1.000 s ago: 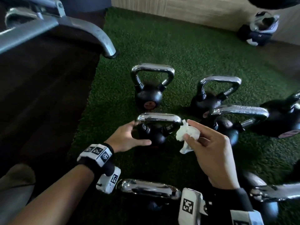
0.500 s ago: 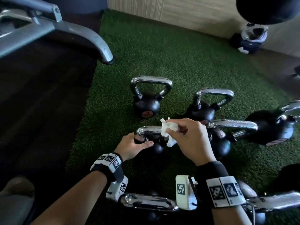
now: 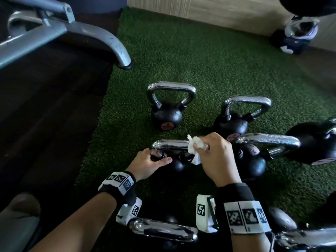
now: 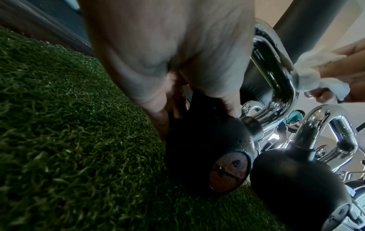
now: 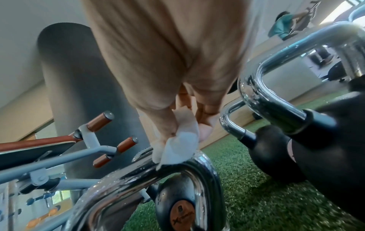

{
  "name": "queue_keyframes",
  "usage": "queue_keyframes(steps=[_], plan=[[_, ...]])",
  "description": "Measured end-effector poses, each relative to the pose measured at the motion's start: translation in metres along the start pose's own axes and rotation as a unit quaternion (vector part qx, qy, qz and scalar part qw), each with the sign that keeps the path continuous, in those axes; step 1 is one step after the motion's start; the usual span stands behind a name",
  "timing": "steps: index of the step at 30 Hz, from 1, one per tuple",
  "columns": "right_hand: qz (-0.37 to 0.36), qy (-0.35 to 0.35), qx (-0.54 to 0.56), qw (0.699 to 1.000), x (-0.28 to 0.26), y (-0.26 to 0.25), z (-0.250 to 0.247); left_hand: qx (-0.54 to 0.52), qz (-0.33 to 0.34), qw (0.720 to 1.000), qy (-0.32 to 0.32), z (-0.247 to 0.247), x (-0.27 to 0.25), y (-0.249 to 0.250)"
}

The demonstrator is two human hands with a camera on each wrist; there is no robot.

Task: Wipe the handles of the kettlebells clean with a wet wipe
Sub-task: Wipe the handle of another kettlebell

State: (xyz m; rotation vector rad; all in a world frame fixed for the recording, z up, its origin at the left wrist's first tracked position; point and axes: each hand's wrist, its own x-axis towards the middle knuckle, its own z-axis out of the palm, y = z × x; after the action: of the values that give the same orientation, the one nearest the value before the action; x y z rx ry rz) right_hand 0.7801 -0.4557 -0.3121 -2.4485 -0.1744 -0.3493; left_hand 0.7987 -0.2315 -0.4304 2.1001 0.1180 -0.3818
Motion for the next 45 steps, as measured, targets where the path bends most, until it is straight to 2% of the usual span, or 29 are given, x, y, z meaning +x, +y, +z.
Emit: queue_keyframes(steps=[5, 8, 11, 15, 19, 21, 23, 25, 28, 30, 31, 34, 37, 41, 45], plan=[[-0.019, -0.049, 0.004, 0.999, 0.001, -0.011, 0.001, 0.022, 0.004, 1.0, -0.009, 0.0, -0.002, 0.001], [0.034, -0.009, -0.003, 0.999, -0.002, 0.013, 0.002, 0.022, 0.001, 1.0, -0.008, 0.001, -0.004, 0.003], [0.108, -0.028, 0.015, 0.994, -0.007, 0.031, 0.006, 0.016, -0.008, 1.0, -0.009, -0.002, -0.003, 0.0], [0.153, -0.026, 0.076, 0.985, -0.01, 0.035, 0.009, 0.015, -0.016, 1.0, -0.016, -0.004, -0.004, 0.002], [0.257, -0.075, 0.185, 0.946, -0.011, 0.06, 0.036, 0.014, -0.031, 0.999, -0.014, -0.003, -0.002, 0.0], [0.275, -0.106, 0.201, 0.934, -0.011, 0.067, 0.047, 0.013, -0.022, 1.0, -0.014, -0.002, -0.001, -0.002], [0.281, -0.106, 0.218, 0.929, -0.012, 0.074, 0.051, 0.016, -0.009, 1.0, -0.012, -0.004, -0.006, 0.003], [0.288, -0.106, 0.24, 0.921, -0.015, 0.078, 0.045, 0.044, -0.015, 0.998, -0.034, -0.01, -0.012, 0.017], [0.295, -0.088, 0.229, 0.924, -0.024, 0.08, 0.028, 0.157, -0.094, 0.973, -0.144, -0.027, -0.022, 0.034], [0.282, -0.076, 0.252, 0.922, -0.029, 0.071, 0.012, 0.109, -0.142, 0.961, -0.212, -0.039, -0.033, 0.044], [0.262, -0.074, 0.271, 0.923, -0.032, 0.063, 0.004, 0.061, -0.143, 0.963, -0.222, -0.046, -0.039, 0.05], [0.176, -0.076, 0.314, 0.93, -0.032, 0.034, -0.016, -0.088, -0.085, 0.973, -0.194, -0.06, -0.057, 0.076], [0.111, -0.065, 0.325, 0.937, -0.022, 0.007, -0.024, -0.201, -0.041, 0.964, -0.168, -0.066, -0.071, 0.109], [0.024, -0.073, 0.305, 0.949, -0.011, -0.021, -0.028, -0.289, -0.018, 0.943, -0.165, -0.063, -0.079, 0.131], [0.0, -0.06, 0.273, 0.96, -0.003, -0.034, -0.024, -0.329, 0.0, 0.929, -0.167, -0.054, -0.081, 0.134]])
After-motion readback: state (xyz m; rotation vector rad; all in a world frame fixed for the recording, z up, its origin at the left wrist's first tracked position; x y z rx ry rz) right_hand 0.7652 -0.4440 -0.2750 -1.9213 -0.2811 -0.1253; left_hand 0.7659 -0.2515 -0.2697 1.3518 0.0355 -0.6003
